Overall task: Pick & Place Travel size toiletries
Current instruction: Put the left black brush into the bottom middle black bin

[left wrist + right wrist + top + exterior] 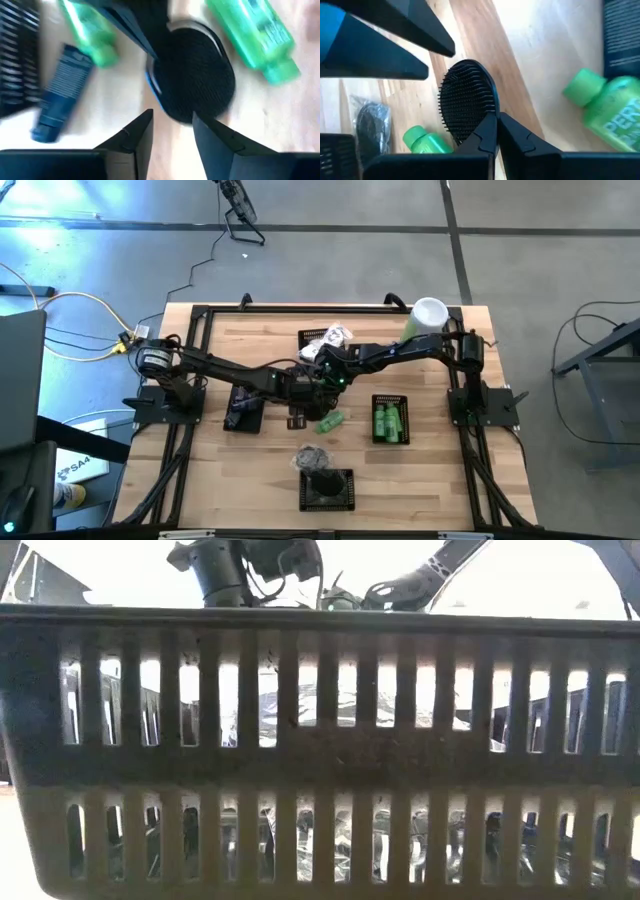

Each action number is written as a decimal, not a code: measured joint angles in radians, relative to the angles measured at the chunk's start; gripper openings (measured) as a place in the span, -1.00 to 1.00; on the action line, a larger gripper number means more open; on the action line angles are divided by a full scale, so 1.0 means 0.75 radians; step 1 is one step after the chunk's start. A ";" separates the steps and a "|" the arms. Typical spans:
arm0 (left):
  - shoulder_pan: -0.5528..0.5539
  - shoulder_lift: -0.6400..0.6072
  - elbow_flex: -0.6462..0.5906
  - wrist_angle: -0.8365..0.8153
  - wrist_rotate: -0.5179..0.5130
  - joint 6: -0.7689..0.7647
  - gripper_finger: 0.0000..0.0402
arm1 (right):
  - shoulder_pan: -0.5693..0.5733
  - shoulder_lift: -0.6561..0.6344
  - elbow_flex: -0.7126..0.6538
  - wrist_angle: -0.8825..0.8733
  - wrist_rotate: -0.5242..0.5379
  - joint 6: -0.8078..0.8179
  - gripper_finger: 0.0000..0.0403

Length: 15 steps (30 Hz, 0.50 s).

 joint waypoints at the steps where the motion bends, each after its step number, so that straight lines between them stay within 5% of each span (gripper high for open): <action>1: 0.000 -0.013 0.004 -0.004 -0.023 0.000 -0.36 | 0.000 -0.006 0.000 -0.004 0.017 -0.002 -0.98; 15: -0.001 -0.251 -0.130 -0.166 -0.126 -0.140 -0.98 | -0.018 -0.255 -0.003 -0.100 0.339 -0.106 -0.98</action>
